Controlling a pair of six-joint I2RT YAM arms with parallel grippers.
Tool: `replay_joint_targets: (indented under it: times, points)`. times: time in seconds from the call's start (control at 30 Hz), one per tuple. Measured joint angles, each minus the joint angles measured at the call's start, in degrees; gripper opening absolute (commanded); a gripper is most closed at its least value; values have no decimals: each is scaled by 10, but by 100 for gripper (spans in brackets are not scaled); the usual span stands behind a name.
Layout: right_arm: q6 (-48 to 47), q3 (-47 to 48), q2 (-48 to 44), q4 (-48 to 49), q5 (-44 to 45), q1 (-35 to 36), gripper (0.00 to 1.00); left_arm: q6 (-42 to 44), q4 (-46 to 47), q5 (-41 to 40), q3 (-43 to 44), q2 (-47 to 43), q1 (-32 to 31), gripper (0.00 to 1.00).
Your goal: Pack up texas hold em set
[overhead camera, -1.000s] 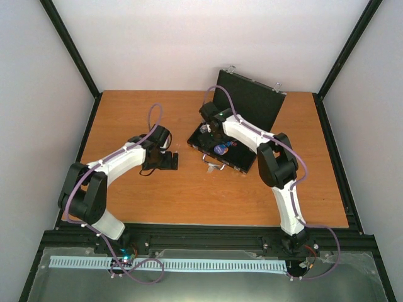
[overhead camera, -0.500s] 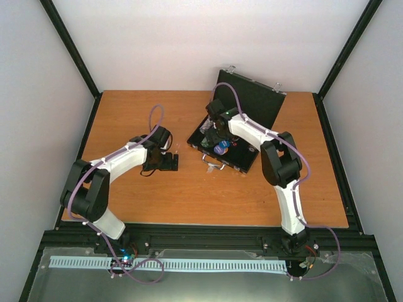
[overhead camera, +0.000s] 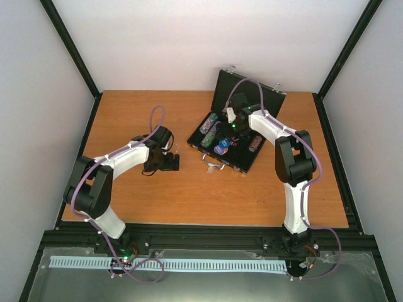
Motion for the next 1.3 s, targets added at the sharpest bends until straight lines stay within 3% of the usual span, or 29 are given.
replay_joint_targets:
  times: [0.4,0.97,1.3]
  points:
    - [0,-8,5,33,-130,-19,96,-11,0,2,14,16,0,100]
    - [0,-64,5,65,-142,-15,96,-11,0,5,16,17,0,100]
    - [4,-112,-56,53,-136,8,96,-11,3,12,16,27,0,100]
